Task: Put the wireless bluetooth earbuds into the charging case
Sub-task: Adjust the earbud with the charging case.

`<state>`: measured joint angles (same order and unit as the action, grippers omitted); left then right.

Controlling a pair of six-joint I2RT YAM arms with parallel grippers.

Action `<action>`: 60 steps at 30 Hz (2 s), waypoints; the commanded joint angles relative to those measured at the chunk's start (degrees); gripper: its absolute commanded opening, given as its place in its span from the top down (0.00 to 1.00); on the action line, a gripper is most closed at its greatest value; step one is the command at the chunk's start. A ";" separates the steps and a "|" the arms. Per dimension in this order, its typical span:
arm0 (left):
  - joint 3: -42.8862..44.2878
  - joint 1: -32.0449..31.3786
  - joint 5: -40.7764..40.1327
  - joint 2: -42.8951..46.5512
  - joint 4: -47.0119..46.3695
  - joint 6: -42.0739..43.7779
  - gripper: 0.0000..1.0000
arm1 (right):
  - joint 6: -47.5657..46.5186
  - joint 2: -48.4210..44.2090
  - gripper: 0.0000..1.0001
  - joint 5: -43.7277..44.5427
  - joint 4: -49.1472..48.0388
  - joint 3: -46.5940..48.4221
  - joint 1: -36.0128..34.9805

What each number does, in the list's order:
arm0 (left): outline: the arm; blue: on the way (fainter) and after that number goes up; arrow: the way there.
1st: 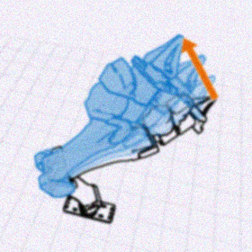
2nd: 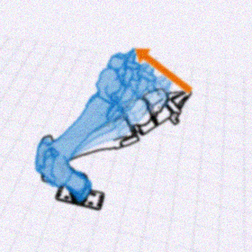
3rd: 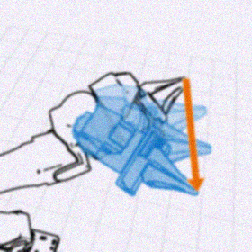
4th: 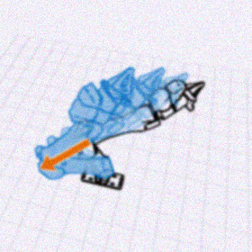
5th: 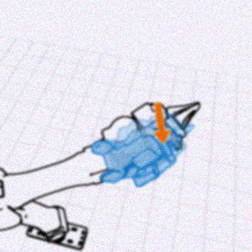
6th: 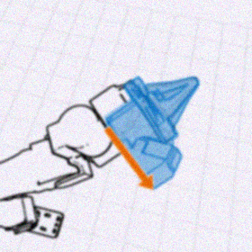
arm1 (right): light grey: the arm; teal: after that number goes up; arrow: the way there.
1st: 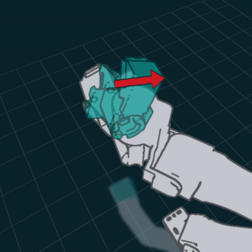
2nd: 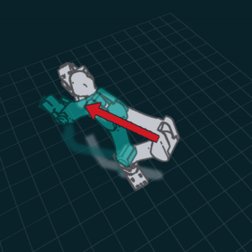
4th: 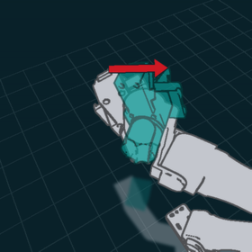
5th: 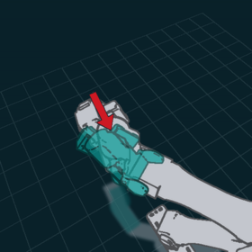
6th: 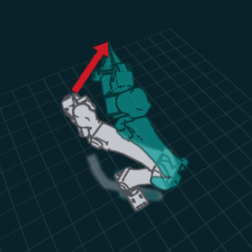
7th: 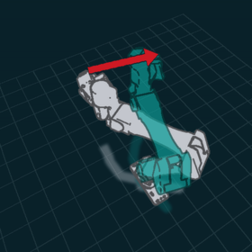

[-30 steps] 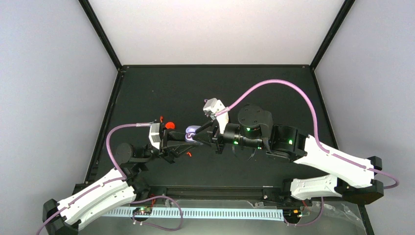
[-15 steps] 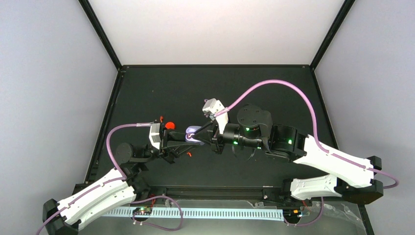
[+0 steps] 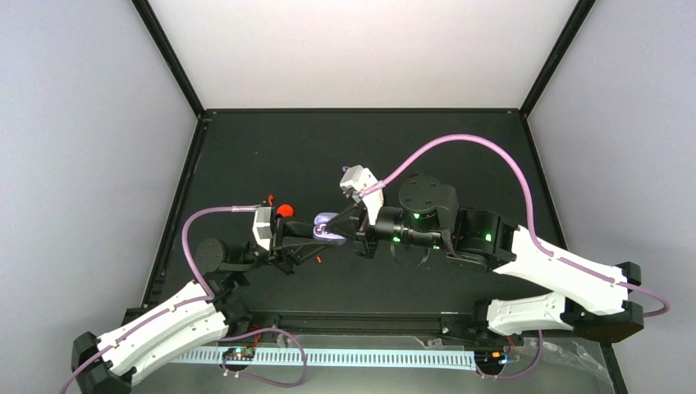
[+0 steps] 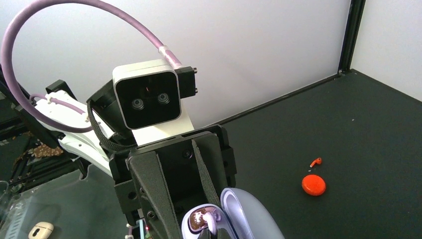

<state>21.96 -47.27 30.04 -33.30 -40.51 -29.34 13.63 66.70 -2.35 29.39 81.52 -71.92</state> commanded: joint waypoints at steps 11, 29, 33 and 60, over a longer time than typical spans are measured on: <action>1.49 0.14 1.99 -0.96 -1.11 -0.36 0.98 | -3.27 -1.63 0.99 0.26 2.51 0.96 0.18; 2.68 0.15 4.70 -0.89 -0.54 1.37 0.99 | -8.40 1.11 0.99 -3.07 9.83 5.64 0.13; 2.96 0.16 5.73 -0.86 -0.45 2.15 0.99 | -9.40 1.13 0.99 -3.30 11.69 6.22 0.13; 5.97 0.15 13.13 -1.75 4.71 10.45 0.99 | -11.43 2.06 0.99 -9.16 16.90 12.97 0.16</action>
<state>25.23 -47.27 41.54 -34.37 -36.29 -20.71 2.85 68.16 -9.52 45.67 92.92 -71.92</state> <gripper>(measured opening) 0.252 0.013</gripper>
